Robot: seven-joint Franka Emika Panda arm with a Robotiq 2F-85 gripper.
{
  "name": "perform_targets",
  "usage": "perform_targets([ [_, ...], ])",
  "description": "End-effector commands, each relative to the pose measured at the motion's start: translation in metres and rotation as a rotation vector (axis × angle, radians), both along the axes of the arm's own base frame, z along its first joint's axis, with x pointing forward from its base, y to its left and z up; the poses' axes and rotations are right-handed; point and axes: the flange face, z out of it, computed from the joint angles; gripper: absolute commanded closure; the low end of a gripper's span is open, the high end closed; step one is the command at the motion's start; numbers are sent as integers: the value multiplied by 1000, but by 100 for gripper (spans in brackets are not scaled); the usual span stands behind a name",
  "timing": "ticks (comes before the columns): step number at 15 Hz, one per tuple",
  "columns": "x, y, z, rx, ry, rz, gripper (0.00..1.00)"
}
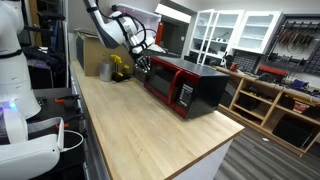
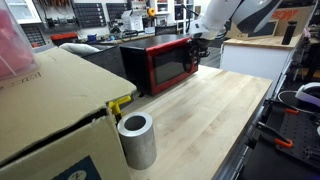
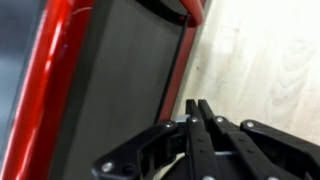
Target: Close the microwave door.
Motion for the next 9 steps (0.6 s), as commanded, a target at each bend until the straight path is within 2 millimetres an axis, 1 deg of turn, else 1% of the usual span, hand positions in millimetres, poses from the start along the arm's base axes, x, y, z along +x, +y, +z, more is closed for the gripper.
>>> perform_targets([
  [1, -27, 12, 5, 81, 44, -184, 60],
  [2, -27, 15, 7, 115, 52, -246, 53],
  [3, -23, 19, 11, 144, 57, -310, 45],
  [5, -8, 25, 23, 196, 67, -440, 31],
  [6, -2, 28, 32, 221, 74, -507, 23],
  [7, 5, 32, 44, 245, 85, -574, 16],
  [8, 11, 35, 59, 268, 98, -640, 8],
  [9, 17, 38, 77, 293, 116, -707, 2],
])
